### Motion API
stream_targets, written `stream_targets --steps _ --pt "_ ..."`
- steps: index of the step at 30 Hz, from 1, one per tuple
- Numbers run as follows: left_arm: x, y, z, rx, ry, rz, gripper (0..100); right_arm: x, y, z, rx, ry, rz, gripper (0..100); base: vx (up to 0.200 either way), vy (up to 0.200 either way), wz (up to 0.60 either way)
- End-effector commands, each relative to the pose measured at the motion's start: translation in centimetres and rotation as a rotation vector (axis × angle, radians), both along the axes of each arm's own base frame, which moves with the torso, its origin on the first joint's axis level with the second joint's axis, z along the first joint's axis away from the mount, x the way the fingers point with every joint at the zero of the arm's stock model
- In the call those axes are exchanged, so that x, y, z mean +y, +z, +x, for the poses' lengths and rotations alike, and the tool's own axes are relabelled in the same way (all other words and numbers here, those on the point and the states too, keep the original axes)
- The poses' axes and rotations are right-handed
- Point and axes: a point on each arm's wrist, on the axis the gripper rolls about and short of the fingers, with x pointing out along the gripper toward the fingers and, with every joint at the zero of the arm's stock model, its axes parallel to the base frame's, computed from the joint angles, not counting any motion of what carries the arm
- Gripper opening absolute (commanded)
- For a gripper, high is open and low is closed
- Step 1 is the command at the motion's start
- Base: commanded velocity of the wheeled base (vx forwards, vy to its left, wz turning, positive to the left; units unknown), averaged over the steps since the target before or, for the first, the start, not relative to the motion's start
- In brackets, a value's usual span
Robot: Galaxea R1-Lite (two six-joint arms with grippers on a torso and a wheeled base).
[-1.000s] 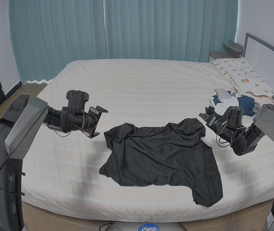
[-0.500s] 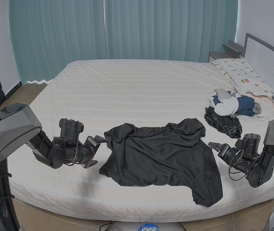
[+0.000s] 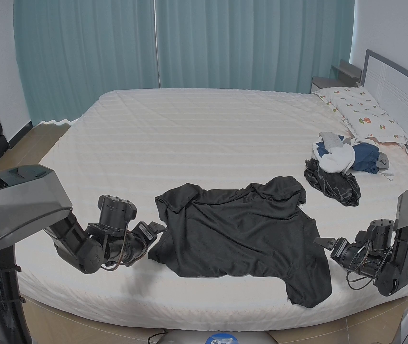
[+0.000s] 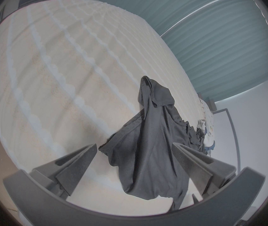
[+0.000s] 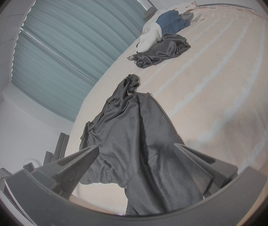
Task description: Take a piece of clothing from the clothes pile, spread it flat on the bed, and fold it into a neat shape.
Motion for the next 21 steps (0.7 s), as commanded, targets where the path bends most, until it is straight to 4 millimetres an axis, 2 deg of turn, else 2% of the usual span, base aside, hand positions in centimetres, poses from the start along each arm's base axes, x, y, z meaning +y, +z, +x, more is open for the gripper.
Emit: stream_targets --steps 1,21 --pt "-1.1 -1.3 0.2 0.008 -0.012 0.048 100 0.0 0.0 -0.1 -0.001 0.002 -0.001 100 0.0 0.0 0.0" --pt "-2.8 -3.9 0.2 -0.006 -0.1 0.256 100 0.1 0.4 -0.4 -0.011 0.008 -0.018 100 0.0 0.0 0.0"
